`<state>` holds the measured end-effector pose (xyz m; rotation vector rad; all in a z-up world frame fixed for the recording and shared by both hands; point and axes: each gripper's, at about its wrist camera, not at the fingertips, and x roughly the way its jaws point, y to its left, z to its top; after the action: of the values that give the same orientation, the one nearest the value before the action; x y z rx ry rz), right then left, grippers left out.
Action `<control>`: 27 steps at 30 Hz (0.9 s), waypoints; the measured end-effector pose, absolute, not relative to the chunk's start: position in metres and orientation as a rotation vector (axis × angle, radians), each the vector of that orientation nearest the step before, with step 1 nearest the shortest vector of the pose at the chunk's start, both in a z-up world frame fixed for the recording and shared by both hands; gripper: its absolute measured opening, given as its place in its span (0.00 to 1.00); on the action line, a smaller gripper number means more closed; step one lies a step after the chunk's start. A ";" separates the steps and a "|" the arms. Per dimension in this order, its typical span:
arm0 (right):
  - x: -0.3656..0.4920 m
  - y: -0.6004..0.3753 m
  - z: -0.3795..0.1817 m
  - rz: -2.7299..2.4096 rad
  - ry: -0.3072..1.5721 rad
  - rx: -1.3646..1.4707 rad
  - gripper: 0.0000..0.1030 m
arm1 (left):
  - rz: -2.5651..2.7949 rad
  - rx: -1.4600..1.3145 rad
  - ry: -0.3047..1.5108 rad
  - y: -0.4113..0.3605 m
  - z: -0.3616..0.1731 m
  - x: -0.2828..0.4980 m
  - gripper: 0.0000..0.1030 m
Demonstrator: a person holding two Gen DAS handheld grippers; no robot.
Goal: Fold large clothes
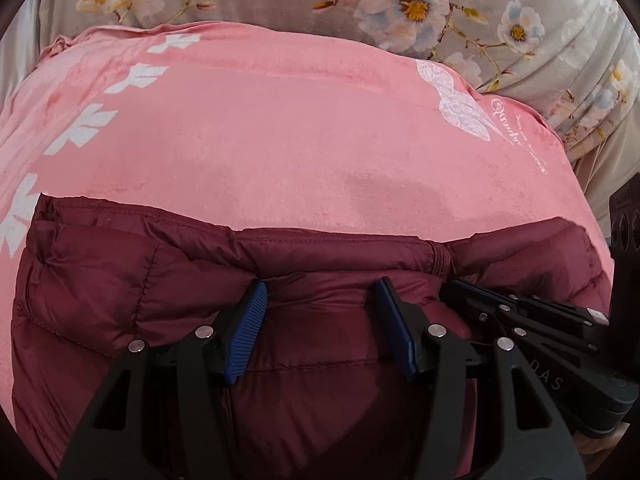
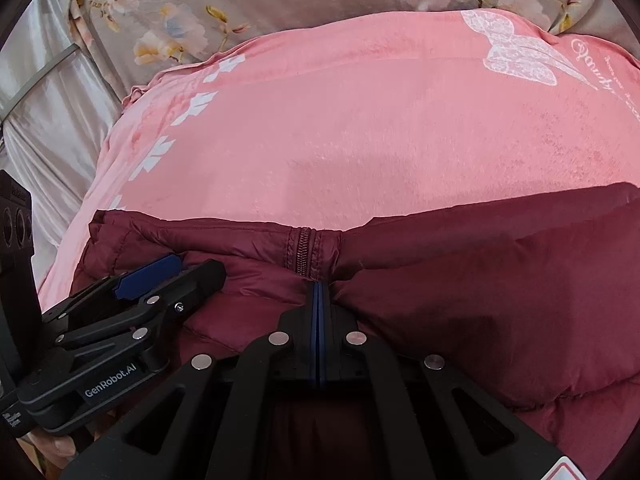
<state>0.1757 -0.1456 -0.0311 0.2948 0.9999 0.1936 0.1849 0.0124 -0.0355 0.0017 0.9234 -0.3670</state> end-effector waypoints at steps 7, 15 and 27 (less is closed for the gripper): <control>0.172 -0.141 -0.035 0.173 0.943 0.268 0.00 | -0.361 0.015 0.887 0.010 -0.041 0.184 0.55; 0.139 -0.142 0.002 0.185 0.877 0.324 0.01 | -0.367 -0.035 0.863 0.019 -0.036 0.180 0.54; 0.083 -0.114 0.003 0.258 0.985 0.389 0.01 | -0.165 -0.320 0.878 0.185 0.021 0.114 0.87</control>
<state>0.0829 -0.1142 0.0029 0.3894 0.9850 0.2576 0.1142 0.1850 0.0210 -0.3201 0.8775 -0.1646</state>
